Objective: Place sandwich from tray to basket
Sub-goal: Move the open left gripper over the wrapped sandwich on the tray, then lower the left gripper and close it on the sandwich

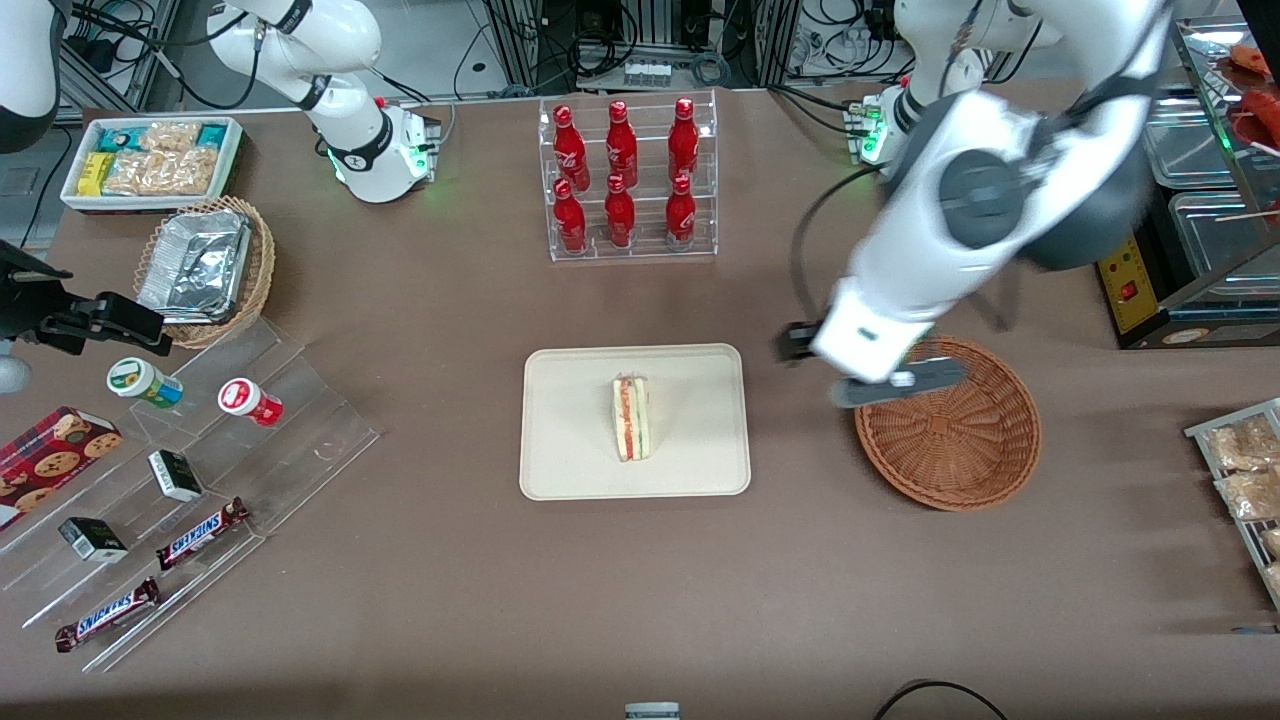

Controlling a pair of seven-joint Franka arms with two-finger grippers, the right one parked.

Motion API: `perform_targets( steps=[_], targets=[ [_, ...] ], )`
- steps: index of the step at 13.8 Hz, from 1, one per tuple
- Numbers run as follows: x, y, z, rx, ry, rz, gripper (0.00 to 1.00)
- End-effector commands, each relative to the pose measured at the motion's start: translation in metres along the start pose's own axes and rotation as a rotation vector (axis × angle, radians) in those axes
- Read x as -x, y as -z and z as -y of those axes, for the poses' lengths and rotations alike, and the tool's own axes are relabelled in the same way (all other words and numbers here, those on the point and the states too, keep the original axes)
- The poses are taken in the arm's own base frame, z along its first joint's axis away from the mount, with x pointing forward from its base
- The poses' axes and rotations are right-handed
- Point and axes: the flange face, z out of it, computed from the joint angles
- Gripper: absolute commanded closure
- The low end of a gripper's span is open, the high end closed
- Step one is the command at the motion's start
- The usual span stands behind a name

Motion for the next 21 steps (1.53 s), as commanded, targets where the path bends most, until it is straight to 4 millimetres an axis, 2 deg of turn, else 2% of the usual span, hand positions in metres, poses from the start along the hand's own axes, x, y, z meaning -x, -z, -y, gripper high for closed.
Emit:
perform_targets(
  steps=[1, 4, 8, 10, 12, 15, 17, 21],
  targets=[
    [0.015, -0.050, -0.054, 0.001, 0.008, -0.005, 0.01],
    [0.029, -0.094, -0.092, 0.024, -0.015, -0.002, 0.01],
    [0.044, -0.169, -0.149, -0.010, 0.035, -0.095, 0.01],
    [0.053, -0.196, -0.164, -0.035, 0.048, -0.103, 0.01],
    [0.059, -0.211, -0.169, -0.043, 0.058, -0.095, 0.01],
    [0.056, -0.226, -0.175, 0.012, 0.095, -0.106, 0.01],
    [0.069, -0.234, -0.183, 0.004, 0.069, -0.109, 0.01],
    [0.082, -0.251, -0.187, -0.037, 0.016, -0.139, 0.02]
  ],
)
